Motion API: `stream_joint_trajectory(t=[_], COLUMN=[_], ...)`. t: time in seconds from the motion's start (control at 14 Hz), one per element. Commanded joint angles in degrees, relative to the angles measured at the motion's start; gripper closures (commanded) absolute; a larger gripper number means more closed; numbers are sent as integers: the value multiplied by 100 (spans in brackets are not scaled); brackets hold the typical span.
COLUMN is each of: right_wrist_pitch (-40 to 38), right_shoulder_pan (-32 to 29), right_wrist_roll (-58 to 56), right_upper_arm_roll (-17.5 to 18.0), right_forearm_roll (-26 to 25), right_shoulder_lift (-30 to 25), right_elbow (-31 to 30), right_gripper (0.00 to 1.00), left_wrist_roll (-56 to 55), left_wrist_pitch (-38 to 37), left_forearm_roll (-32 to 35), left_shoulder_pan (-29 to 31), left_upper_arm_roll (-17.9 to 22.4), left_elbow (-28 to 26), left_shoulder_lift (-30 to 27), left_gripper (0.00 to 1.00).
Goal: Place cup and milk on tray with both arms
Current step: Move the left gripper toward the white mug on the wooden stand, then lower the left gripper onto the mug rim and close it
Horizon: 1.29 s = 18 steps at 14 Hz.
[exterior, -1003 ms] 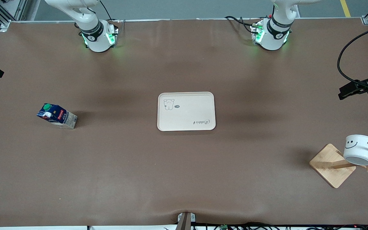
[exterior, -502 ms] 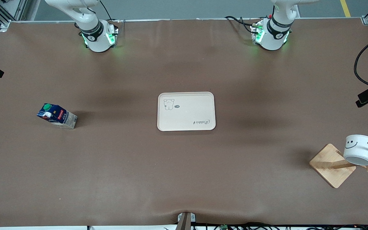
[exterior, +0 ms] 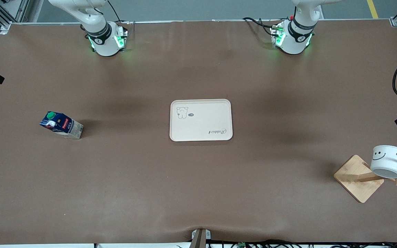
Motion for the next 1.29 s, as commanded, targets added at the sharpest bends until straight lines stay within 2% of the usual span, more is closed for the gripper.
stream_joint_trajectory(t=[0.0, 0.43, 0.64, 0.79, 1.15, 1.22], right_wrist_pitch=[15, 15, 15, 15, 15, 15], right_shoulder_pan=[-58, -154, -190, -190, -190, -190], right_wrist_roll=[43, 43, 25, 25, 34, 25], right_upper_arm_roll=[42, 42, 42, 42, 42, 42], right_forearm_roll=[-50, -6, 12, 12, 12, 12], right_shoulder_lift=[24, 51, 59, 59, 59, 59], right_elbow=[46, 46, 46, 46, 46, 46], right_gripper=[0, 0, 0, 0, 0, 0], left_wrist_roll=[80, 273, 869, 1187, 1399, 1416], left_wrist_pitch=[794, 2227, 2913, 3318, 3890, 3961], left_forearm_roll=[-564, -1708, -2279, -2632, -2694, -2694], left_shoulder_pan=[372, 629, 646, 629, 558, 550], left_upper_arm_roll=[-12, -12, -12, -12, -126, -143], left_elbow=[-841, -2003, -2373, -2488, -2471, -2471], left_shoulder_lift=[-272, -299, -264, -177, 78, 131], left_gripper=[0, 0, 0, 0, 0, 5])
